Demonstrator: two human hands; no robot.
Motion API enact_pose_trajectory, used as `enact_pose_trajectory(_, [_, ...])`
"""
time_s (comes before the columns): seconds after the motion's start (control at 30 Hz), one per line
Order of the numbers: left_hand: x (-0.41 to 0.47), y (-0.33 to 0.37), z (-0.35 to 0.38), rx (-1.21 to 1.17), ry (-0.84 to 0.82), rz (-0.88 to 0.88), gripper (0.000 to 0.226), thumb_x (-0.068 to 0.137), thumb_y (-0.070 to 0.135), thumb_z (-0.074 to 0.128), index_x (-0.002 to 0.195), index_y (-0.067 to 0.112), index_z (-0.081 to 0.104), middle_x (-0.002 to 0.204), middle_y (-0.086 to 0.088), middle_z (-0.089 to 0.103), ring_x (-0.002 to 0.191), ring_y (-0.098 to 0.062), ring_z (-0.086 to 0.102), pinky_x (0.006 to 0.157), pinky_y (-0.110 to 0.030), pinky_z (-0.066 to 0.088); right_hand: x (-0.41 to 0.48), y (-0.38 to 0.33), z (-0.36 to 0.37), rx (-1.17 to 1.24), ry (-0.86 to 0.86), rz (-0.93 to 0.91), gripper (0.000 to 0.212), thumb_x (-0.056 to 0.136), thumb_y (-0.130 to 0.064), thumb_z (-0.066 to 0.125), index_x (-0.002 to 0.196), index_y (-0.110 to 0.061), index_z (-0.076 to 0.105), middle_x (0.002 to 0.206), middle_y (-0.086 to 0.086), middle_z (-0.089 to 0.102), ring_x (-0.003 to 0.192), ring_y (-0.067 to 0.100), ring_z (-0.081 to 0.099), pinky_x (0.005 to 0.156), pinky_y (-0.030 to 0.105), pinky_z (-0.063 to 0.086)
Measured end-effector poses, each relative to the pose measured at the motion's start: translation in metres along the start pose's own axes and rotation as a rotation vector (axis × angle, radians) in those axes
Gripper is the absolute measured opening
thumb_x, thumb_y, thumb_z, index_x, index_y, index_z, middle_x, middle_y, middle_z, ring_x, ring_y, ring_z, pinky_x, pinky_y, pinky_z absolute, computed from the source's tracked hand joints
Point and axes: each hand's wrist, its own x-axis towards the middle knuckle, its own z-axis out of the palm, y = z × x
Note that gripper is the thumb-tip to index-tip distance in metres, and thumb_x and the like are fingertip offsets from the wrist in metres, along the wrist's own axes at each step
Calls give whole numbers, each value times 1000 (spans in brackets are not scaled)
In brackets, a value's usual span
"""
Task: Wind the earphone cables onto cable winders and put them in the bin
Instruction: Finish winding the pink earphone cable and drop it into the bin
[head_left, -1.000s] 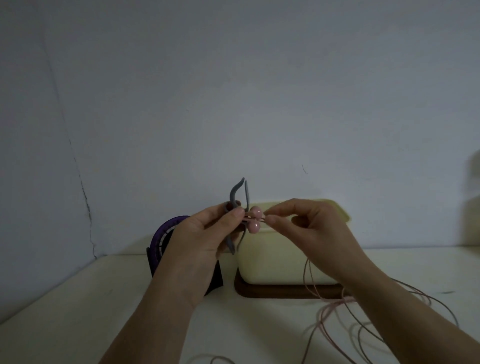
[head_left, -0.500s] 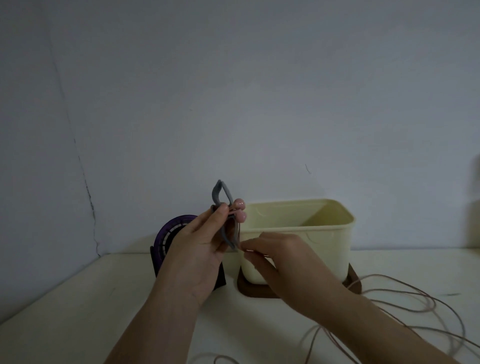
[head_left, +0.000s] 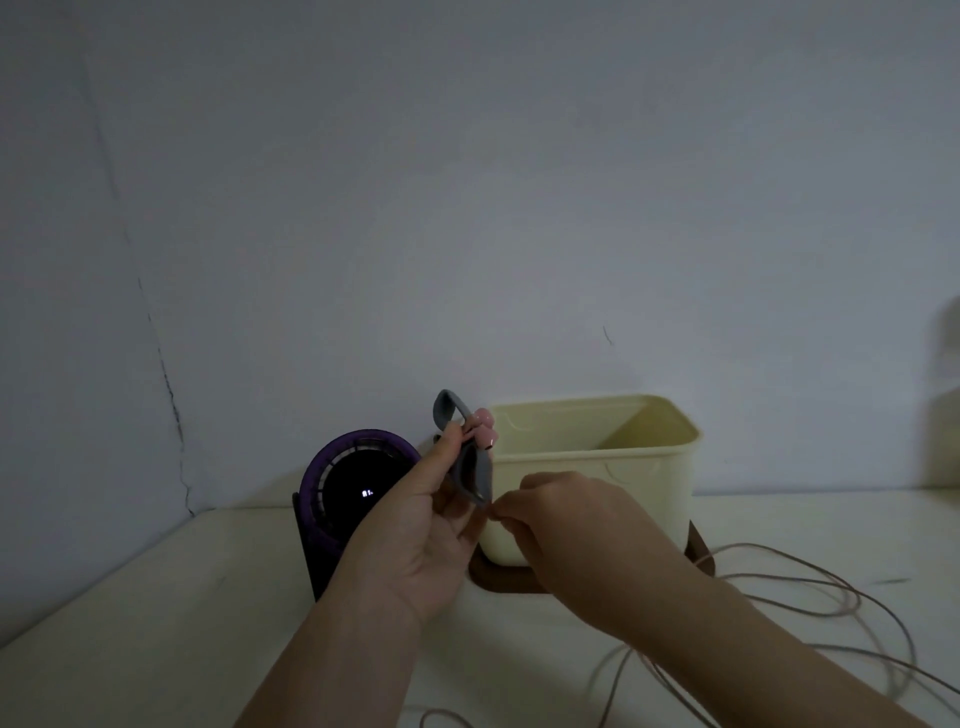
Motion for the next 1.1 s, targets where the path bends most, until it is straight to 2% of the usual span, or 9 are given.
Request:
enact_pose_trajectory(0.1, [3,-7,-2,98,-14,35,19,72,26,64,74,17,80,87,2,76,80,-6,69,84,-26,49,-1,-4,5,-57,-35,-16,20,97,-23,42,106,-22,60,73,-5,35,73,19,42,48,20,21])
enact_pose_trajectory(0.2, [9,-10,-7,136,1,62,24,73,26,63,89,13,76,86,2,76,73,-6,70,67,-22,54,-3,-5,2,-75,-89,-53,17,97,-18,40,81,-21,47,69,-5,30,71,21,44,48,24,24])
enact_pose_trajectory(0.27, [10,-10,-10,162,-5,80,24,73,25,64,88,12,76,85,0,75,72,-7,71,67,-23,56,-4,-4,-8,-59,-123,-75,25,98,-19,39,73,-21,37,71,-2,36,73,22,46,51,26,30])
enact_pose_trajectory(0.37, [7,-12,-8,254,-34,138,18,84,17,61,86,10,77,87,-4,76,77,-9,71,64,-21,54,-6,0,-29,-11,-119,-120,13,98,-21,43,86,-23,48,85,-1,54,78,20,52,63,29,45])
enact_pose_trajectory(0.47, [5,-15,-5,420,-6,250,14,89,10,61,92,14,74,89,-1,77,82,-7,72,73,-20,55,-6,7,-43,55,0,-88,25,98,-29,40,102,-23,64,92,-3,65,81,16,59,76,35,51])
enact_pose_trajectory(0.6, [-2,-18,1,706,-48,429,11,87,8,65,86,17,71,74,4,75,76,-2,70,75,-20,51,-8,24,-55,172,171,31,26,89,-41,47,83,-28,69,72,-8,62,66,8,55,68,35,51])
enact_pose_trajectory(0.77, [-2,-20,2,740,-211,368,12,86,5,64,92,13,71,82,-3,76,81,-17,73,86,-35,54,-12,41,-67,284,277,34,15,74,-48,55,68,-35,58,59,-8,53,56,6,47,54,20,40])
enact_pose_trajectory(0.9, [-5,-18,6,737,-331,349,11,84,5,64,93,10,69,83,-3,76,79,-15,73,74,-18,53,-14,49,-69,467,325,36,18,72,-49,65,67,-32,62,58,-14,59,51,4,49,48,17,39])
enact_pose_trajectory(1.1, [-9,-13,8,686,-438,350,24,72,17,67,95,8,69,85,-9,76,79,-19,73,74,-20,53,-10,58,-62,849,321,44,38,62,-59,61,68,-22,69,71,21,60,58,28,46,60,31,39])
